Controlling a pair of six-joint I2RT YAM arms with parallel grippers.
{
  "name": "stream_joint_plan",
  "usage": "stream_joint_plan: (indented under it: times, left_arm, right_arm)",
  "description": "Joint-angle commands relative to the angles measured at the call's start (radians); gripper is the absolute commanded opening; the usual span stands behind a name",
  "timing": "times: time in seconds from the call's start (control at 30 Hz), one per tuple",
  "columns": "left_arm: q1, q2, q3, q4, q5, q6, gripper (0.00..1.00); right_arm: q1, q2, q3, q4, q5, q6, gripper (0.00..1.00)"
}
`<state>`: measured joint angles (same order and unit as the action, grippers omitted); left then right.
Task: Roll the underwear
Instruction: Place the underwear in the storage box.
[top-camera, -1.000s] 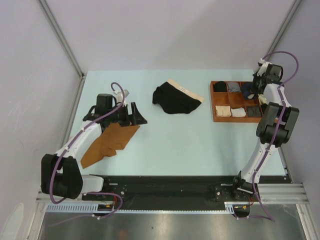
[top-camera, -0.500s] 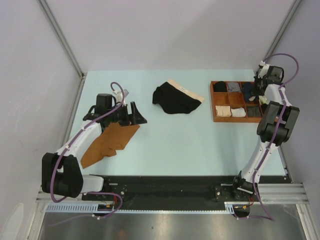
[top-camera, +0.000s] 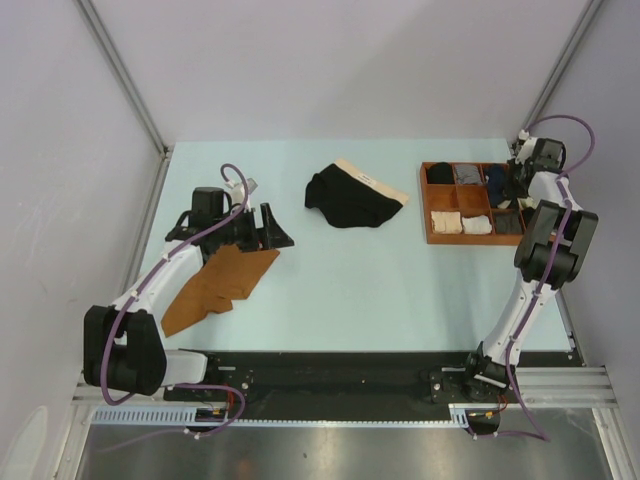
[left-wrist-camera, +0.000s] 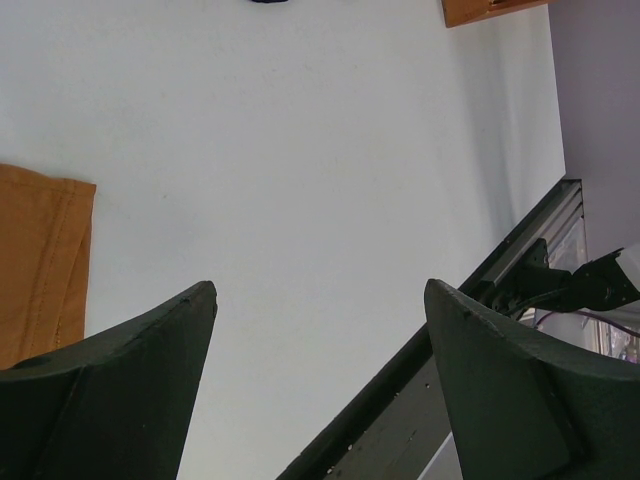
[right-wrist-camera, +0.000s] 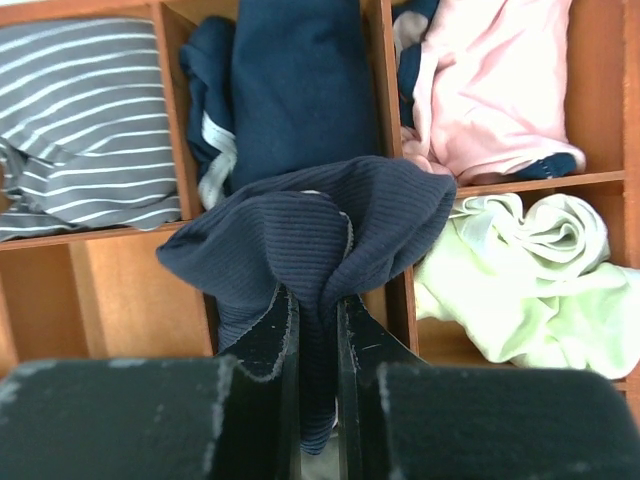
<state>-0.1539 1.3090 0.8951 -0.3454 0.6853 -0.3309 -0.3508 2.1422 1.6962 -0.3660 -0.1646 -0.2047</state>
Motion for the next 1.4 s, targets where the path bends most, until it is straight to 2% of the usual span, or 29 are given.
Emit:
stream_joint_plan:
  times: [0.0, 0.37, 0.53, 0.57, 0.6, 0.67, 0.73, 0.77, 0.83, 0.9, 0.93, 1.0, 1.17, 1.37]
  left_arm:
    - [0.010, -0.005, -0.012, 0.031, 0.022, 0.007, 0.89]
    - [0.011, -0.001, -0.012, 0.028, 0.017, 0.010, 0.89]
    - [0.011, -0.010, -0.012, 0.017, 0.002, 0.018, 0.90]
    - [0.011, -0.014, -0.012, 0.017, -0.001, 0.018, 0.90]
    - [0.011, -0.019, -0.012, 0.016, -0.007, 0.020, 0.90]
    - [0.011, -0.031, -0.012, 0.014, -0.016, 0.023, 0.91]
    - [0.011, -0.037, -0.013, 0.013, -0.026, 0.024, 0.94]
    - [0.011, -0.042, -0.013, 0.010, -0.029, 0.024, 0.95]
    - [0.011, -0.051, -0.012, 0.008, -0.039, 0.026, 0.96]
    - [0.011, -0.059, -0.013, 0.005, -0.047, 0.027, 0.96]
    - [0.011, -0.063, -0.012, 0.003, -0.064, 0.030, 0.96]
    - [0.011, -0.077, -0.010, -0.007, -0.087, 0.033, 0.96]
    - [0.011, -0.112, -0.007, -0.035, -0.202, 0.050, 0.96]
    - [0.011, -0.134, -0.004, -0.047, -0.234, 0.056, 0.97]
  right_arm:
    - [0.001, 0.065, 0.016, -0.048, 0.027, -0.033, 0.00]
    - [0.035, 0.171, 0.049, -0.080, 0.189, -0.067, 0.00]
    - [0.033, 0.170, 0.037, -0.071, 0.200, -0.042, 0.00]
    - [0.035, 0.163, 0.036, -0.074, 0.194, -0.042, 0.03]
    - [0.035, 0.141, 0.030, -0.074, 0.185, -0.042, 0.19]
    - [0.035, 0.107, 0.022, -0.059, 0.142, -0.045, 0.36]
    - [0.036, 0.056, 0.013, -0.045, 0.110, -0.045, 0.47]
    - [0.038, 0.042, 0.014, -0.042, 0.099, -0.045, 0.56]
    - [0.041, 0.003, 0.029, -0.040, 0.077, -0.044, 0.60]
    - [0.044, -0.021, 0.042, -0.037, 0.071, -0.038, 0.74]
    - [0.044, -0.039, 0.058, -0.039, 0.068, -0.033, 0.85]
    - [0.046, -0.054, 0.074, -0.048, 0.065, -0.027, 0.90]
    - [0.055, -0.166, 0.076, -0.024, 0.119, -0.002, 0.91]
    - [0.068, -0.240, 0.106, -0.045, 0.097, 0.013, 0.92]
